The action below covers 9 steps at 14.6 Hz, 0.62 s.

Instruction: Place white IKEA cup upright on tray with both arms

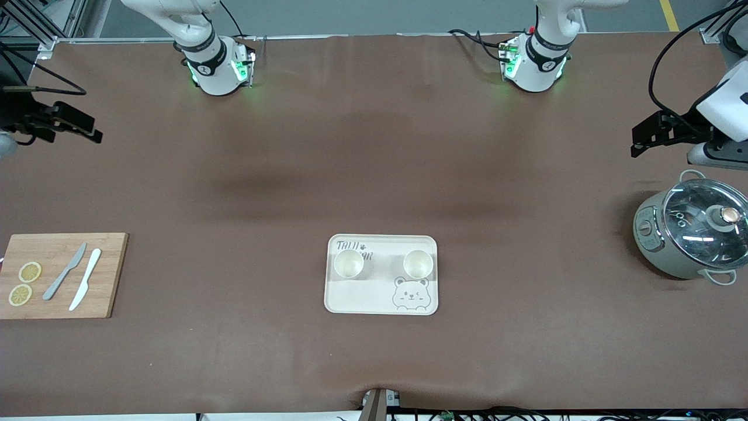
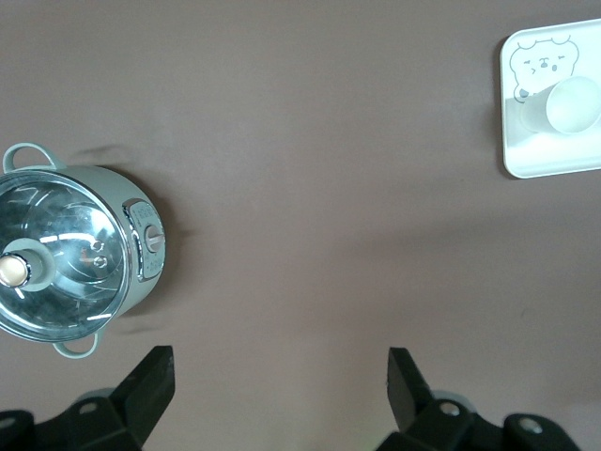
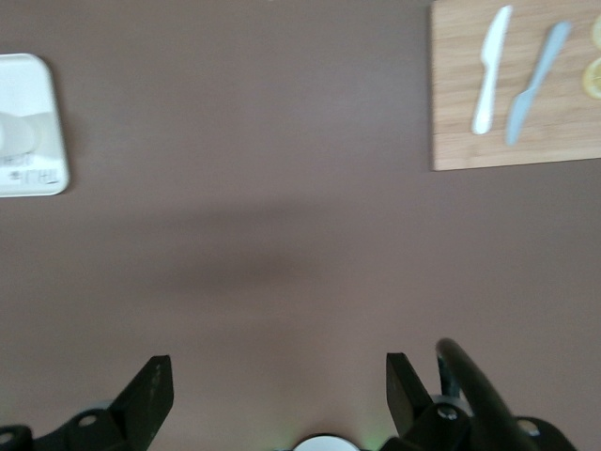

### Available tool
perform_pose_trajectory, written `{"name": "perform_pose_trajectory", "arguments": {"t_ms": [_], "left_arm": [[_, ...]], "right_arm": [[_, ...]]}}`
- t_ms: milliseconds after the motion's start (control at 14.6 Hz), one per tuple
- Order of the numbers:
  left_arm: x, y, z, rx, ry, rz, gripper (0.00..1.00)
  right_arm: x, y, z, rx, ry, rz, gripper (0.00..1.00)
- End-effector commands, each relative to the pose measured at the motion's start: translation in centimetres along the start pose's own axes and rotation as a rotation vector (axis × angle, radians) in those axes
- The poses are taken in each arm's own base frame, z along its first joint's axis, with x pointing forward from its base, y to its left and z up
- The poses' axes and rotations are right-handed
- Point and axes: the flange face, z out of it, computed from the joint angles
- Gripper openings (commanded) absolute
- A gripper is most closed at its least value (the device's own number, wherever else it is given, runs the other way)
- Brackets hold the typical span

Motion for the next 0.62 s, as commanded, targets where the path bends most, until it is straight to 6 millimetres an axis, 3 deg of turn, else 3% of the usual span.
{"name": "perform_pose_trajectory", "arguments": {"t_ms": [0,205,342,479,548], "left_arm": [[0.0,-0.1,-0.3,0.013,0.007,-0.002,1.0],[0.0,0.0,-0.3,0.013,0.007,-0.001,1.0],[0.0,-0.1,-0.3,0.013,0.006,-0.002,1.0],[0.0,0.0,-0.2,0.014,0.004,-0.001,1.0],[0.0,0.0,-0.2,0.014,0.004,-0.001,1.0]], "right_arm": [[-0.5,-0.5,-0.4,-0.05,0.014,-0.018,1.0],[-0.3,0.2,-0.3,-0.04,0.012,-0.003,1.0],[-0.3,0.9,-2.1,-0.036,0.04,0.014,1.0],[-0.4,2.9,-2.5,-0.032,0.045,0.051,1.0],[-0.4,2.7,-2.4,-0.023,0.045,0.048,1.0]]}}
